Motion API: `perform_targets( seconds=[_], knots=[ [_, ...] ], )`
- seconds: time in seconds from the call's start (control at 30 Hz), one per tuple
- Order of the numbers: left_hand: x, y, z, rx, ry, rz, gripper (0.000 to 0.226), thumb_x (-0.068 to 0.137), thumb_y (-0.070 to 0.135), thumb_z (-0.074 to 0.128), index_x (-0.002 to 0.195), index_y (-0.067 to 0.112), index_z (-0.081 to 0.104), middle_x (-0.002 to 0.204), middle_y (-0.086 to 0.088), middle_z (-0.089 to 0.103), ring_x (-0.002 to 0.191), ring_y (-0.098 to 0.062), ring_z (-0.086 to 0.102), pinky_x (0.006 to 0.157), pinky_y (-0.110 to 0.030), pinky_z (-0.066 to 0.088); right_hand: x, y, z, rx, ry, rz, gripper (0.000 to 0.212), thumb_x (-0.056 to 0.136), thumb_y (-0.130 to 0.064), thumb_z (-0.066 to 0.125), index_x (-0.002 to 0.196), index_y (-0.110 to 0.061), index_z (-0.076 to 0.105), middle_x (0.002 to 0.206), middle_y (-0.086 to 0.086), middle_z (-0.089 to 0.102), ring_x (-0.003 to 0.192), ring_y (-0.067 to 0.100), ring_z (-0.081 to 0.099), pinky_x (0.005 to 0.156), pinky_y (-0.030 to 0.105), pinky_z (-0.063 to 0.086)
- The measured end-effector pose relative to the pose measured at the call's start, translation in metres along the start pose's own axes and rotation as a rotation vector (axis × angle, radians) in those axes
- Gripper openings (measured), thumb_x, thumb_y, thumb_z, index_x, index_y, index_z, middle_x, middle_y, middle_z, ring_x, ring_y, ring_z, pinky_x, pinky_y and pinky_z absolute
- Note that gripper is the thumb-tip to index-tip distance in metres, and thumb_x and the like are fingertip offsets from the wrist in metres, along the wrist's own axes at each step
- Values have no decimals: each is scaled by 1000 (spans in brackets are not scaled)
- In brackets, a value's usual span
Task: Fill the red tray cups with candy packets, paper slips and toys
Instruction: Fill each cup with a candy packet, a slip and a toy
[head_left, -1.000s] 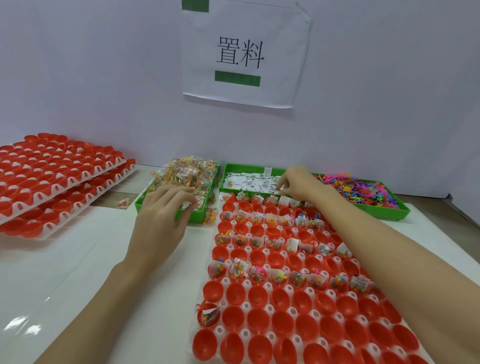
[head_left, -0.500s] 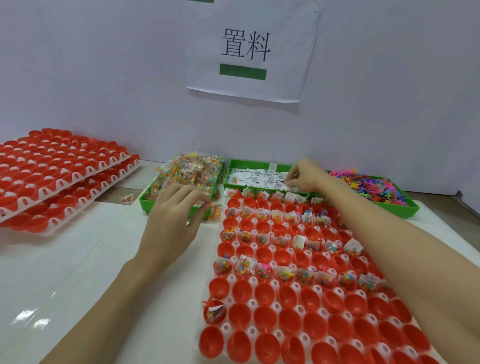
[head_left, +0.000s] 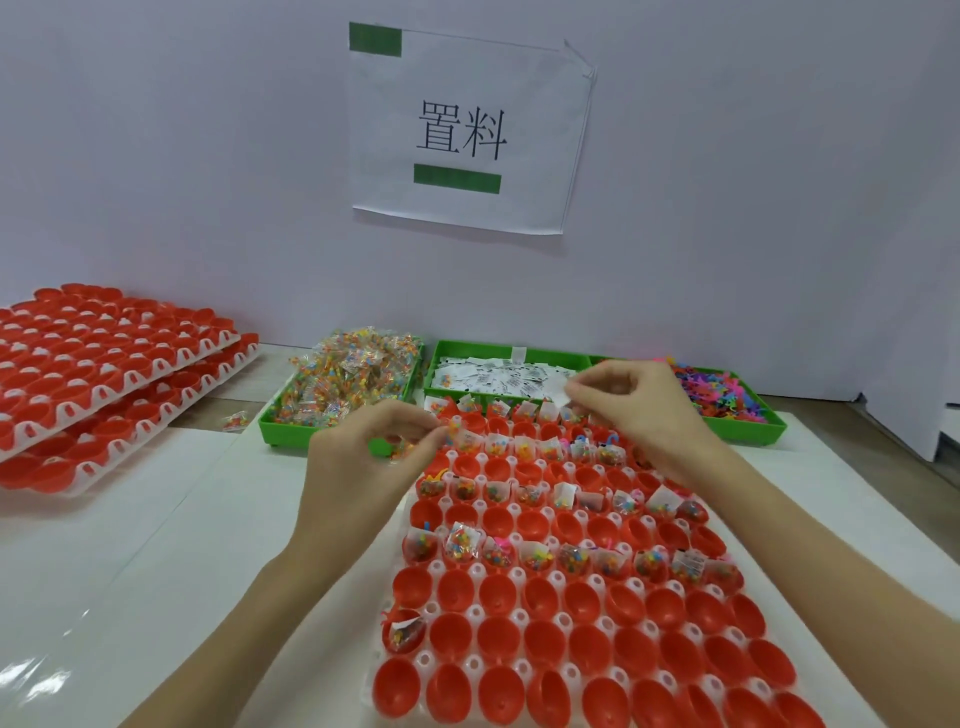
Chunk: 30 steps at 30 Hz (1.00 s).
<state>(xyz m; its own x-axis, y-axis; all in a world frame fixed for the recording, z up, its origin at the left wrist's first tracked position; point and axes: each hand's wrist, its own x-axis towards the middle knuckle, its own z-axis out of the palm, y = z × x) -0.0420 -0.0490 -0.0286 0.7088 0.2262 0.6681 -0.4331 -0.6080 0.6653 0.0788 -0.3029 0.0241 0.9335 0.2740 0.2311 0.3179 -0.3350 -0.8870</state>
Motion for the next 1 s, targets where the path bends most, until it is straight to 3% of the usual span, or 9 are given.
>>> perform_targets(
  seconds=[0.27, 0.47, 0.73, 0.9, 1.0],
  knots=[
    [-6, 41, 5, -440, -198, -280, 10, 78, 26, 85, 85, 22, 80, 84, -2, 80, 83, -17, 78, 73, -16, 56, -88, -9, 31, 151, -6, -70, 2, 86, -23, 81, 87, -23, 79, 80, -1, 78, 77, 13, 76, 69, 17, 56],
    [-15, 55, 11, -446, -249, -262, 9, 80, 26, 83, 85, 20, 80, 86, -4, 78, 84, -20, 75, 78, -27, 60, -103, -20, 36, 196, -94, -142, 3, 89, -25, 77, 90, -28, 78, 85, -5, 78, 83, 10, 75, 74, 15, 55],
    [-19, 57, 15, -531, -230, -384, 11, 80, 16, 83, 84, 7, 77, 81, -11, 77, 76, -24, 75, 74, -23, 59, -109, -19, 37, 241, -101, -122, 4, 92, -23, 74, 92, -23, 78, 86, -1, 78, 80, 11, 75, 72, 17, 55],
    [-18, 59, 14, -526, -223, -402, 12, 77, 19, 84, 84, 12, 78, 83, -11, 77, 76, -23, 75, 73, -23, 59, -109, -19, 37, 254, -111, -93, 4, 90, -26, 76, 93, -23, 78, 86, -2, 78, 80, 11, 75, 72, 17, 55],
    [-18, 59, 11, -568, -303, -397, 20, 80, 20, 83, 100, 20, 80, 88, -10, 77, 81, -21, 75, 76, -20, 57, -109, -16, 39, 240, -85, -68, 2, 89, -22, 78, 91, -22, 78, 85, -2, 78, 80, 12, 75, 72, 18, 55]
  ],
)
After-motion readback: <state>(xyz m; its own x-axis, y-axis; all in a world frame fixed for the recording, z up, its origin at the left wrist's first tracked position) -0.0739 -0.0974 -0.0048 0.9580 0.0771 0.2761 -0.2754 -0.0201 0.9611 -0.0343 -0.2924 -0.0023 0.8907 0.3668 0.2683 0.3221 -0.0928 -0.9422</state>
